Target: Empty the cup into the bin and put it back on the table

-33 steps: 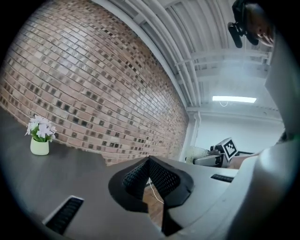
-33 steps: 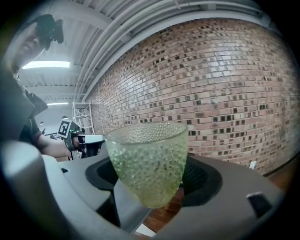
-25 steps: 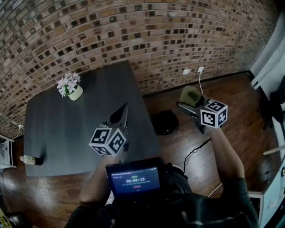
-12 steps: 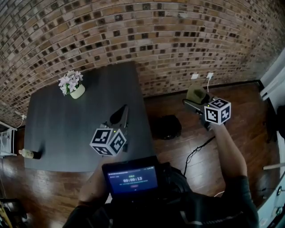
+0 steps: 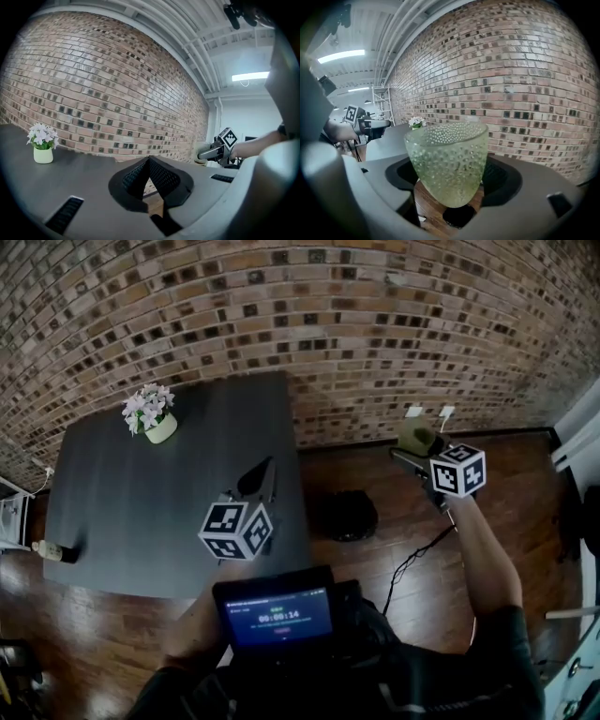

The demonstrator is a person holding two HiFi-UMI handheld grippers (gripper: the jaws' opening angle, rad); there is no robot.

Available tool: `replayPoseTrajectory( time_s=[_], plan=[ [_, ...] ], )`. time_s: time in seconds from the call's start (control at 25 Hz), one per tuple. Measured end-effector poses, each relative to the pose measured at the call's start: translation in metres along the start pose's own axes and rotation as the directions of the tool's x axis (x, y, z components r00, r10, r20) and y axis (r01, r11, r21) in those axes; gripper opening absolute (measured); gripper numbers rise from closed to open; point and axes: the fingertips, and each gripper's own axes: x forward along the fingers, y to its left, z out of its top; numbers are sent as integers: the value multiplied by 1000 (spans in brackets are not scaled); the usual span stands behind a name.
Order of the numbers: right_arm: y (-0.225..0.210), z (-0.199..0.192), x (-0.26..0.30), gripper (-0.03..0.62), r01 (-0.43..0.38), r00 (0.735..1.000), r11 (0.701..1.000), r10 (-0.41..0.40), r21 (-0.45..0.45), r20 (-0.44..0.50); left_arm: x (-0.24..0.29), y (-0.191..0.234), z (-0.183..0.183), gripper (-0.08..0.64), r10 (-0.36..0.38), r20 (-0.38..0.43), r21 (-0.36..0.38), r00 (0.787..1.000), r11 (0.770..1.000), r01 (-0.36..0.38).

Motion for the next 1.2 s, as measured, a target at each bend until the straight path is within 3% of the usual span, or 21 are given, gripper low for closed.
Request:
replayPoseTrajectory(
  time_s=[0.32,0.68,0.92,1.2],
  plan=[
    [-20,-9,6,384,-13,1000,1000,12,-24,-28,36,-36,-16,-3,-44,-33,32,999,998,45],
    [-39,-24,27,384,37,984,983,-67,-181,-163,60,-62,-34,-3,-68,-70,43,995,996,72],
    [-57,-35,36,383,85,958,949,-161,-303,-237,67,-62,-44,-3,-36,-87,51,996,998,40],
    [-74,-49,47,383,110,904,875,-285,-472,-317,78,-65,-53,-3,-14,-98,42,995,999,18]
  ],
)
